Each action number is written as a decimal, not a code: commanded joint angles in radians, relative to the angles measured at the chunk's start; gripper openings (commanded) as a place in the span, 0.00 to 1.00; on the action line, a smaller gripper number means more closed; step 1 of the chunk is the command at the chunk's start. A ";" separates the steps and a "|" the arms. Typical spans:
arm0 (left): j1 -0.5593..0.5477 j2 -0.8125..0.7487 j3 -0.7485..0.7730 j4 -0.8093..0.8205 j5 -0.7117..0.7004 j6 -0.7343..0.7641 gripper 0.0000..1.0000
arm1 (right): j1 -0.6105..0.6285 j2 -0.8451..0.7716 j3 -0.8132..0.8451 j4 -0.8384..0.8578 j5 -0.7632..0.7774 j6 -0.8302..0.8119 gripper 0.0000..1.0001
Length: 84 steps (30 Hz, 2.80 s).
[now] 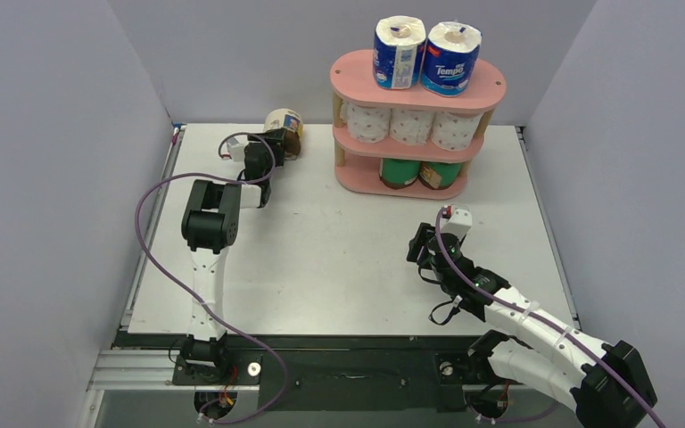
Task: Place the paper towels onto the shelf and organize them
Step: Move the paper towel to the center of the board.
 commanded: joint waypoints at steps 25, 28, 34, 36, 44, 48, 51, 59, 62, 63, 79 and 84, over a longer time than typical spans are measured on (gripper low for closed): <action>0.063 -0.319 -0.438 0.333 0.114 -0.071 0.31 | -0.008 -0.043 0.007 0.025 -0.016 -0.008 0.54; 0.062 -0.401 -0.580 0.383 0.185 -0.072 0.30 | -0.009 -0.047 0.015 0.029 -0.028 -0.019 0.54; 0.047 -0.590 -0.796 0.357 0.355 -0.022 0.28 | -0.010 -0.047 0.032 0.025 -0.071 -0.026 0.54; 0.038 -0.644 -0.847 0.339 0.421 -0.010 0.28 | -0.011 -0.052 0.035 0.023 -0.085 -0.024 0.54; -0.018 -0.856 -0.970 0.160 0.728 0.115 0.28 | -0.012 -0.092 0.072 -0.015 -0.123 -0.046 0.55; -0.050 -0.948 -1.022 0.070 0.816 0.184 0.28 | -0.016 -0.092 0.073 0.002 -0.186 -0.051 0.57; -0.088 -0.980 -1.033 0.028 0.893 0.250 0.30 | -0.043 -0.073 0.049 0.088 -0.316 -0.027 0.58; -0.162 -0.929 -1.038 0.078 0.988 0.284 0.33 | -0.228 0.020 -0.043 0.348 -0.694 0.142 0.60; -0.208 -0.878 -1.041 0.080 0.975 0.300 0.33 | -0.239 0.002 -0.065 0.362 -0.691 0.135 0.60; -0.219 -0.859 -1.045 0.083 0.949 0.306 0.33 | -0.239 -0.004 -0.068 0.354 -0.686 0.131 0.60; -0.334 -0.706 -1.065 0.239 0.873 0.291 0.55 | -0.239 -0.111 -0.127 0.250 -0.536 0.124 0.66; -0.334 -0.728 -1.073 0.205 0.853 0.299 0.70 | -0.238 -0.127 -0.128 0.242 -0.510 0.134 0.69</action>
